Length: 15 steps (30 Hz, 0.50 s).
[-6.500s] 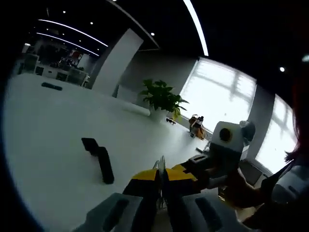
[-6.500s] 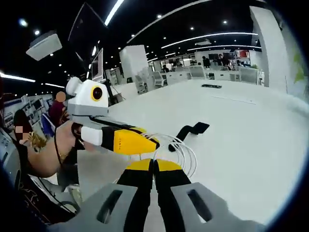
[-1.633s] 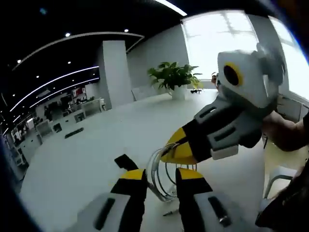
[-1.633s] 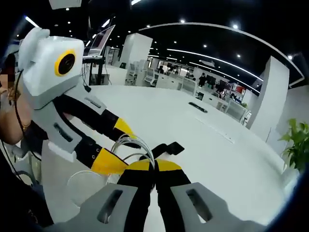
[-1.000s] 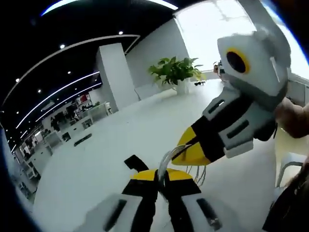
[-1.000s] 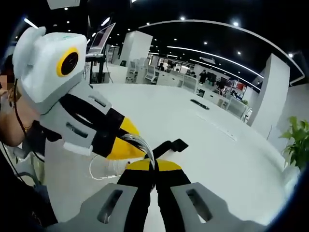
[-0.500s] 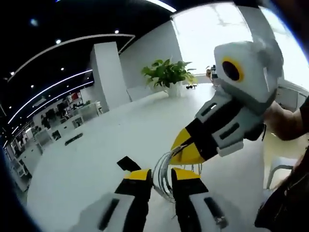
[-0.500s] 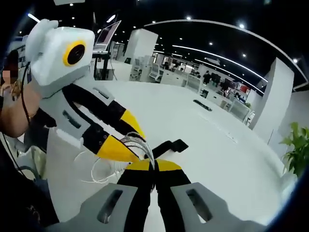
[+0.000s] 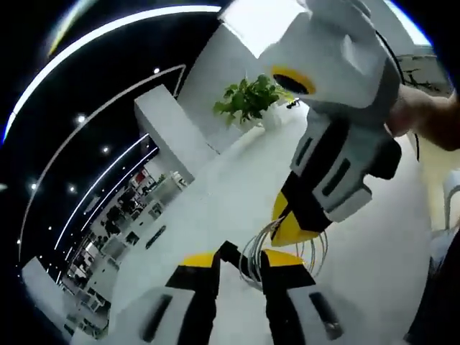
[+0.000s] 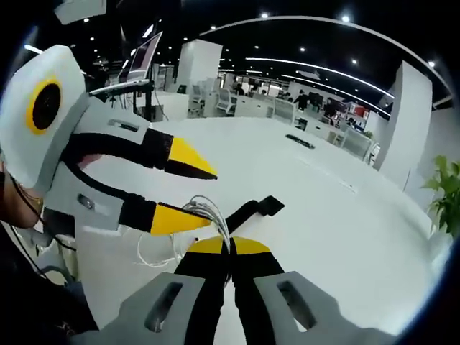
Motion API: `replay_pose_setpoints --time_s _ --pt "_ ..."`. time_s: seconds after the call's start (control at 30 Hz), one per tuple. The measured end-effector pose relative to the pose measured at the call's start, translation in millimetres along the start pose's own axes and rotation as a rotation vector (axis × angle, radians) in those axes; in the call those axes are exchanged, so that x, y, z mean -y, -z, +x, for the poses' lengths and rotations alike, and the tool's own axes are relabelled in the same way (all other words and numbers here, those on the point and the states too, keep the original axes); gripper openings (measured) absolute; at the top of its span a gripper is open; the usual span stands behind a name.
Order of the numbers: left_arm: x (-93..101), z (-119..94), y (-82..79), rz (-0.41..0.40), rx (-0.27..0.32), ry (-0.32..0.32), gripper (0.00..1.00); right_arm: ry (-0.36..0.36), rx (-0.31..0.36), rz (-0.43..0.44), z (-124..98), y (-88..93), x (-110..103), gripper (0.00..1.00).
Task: Peel open the Velcro strap on the desktop, arrange the wired earphones neatly onto it, and close the Velcro strap to secure them.
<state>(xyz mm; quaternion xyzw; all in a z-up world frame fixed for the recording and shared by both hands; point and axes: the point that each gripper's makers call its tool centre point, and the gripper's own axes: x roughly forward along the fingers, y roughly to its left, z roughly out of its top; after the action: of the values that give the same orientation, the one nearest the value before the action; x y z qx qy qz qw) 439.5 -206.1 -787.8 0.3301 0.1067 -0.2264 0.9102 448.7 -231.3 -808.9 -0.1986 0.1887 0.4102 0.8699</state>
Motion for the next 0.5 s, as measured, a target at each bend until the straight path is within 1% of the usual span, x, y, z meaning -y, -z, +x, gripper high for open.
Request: replay_pose_setpoints --time_s 0.13,0.2,0.3,0.5 --pt "2.6 0.4 -0.5 0.024 -0.003 -0.003 0.23 -0.007 0.007 0.017 -0.4 -0.5 -1.4 0.04" --pt "2.8 0.4 -1.1 0.032 0.001 0.001 0.20 -0.011 0.009 0.018 -0.3 -1.2 -2.9 0.04" --pt "1.9 0.6 -2.1 0.025 0.008 0.006 0.20 -0.013 0.010 0.016 -0.1 -2.0 -3.9 0.04" --pt "2.8 1.1 -0.5 0.007 0.003 0.006 0.20 -0.019 0.011 0.012 0.6 -4.0 -6.8 0.04"
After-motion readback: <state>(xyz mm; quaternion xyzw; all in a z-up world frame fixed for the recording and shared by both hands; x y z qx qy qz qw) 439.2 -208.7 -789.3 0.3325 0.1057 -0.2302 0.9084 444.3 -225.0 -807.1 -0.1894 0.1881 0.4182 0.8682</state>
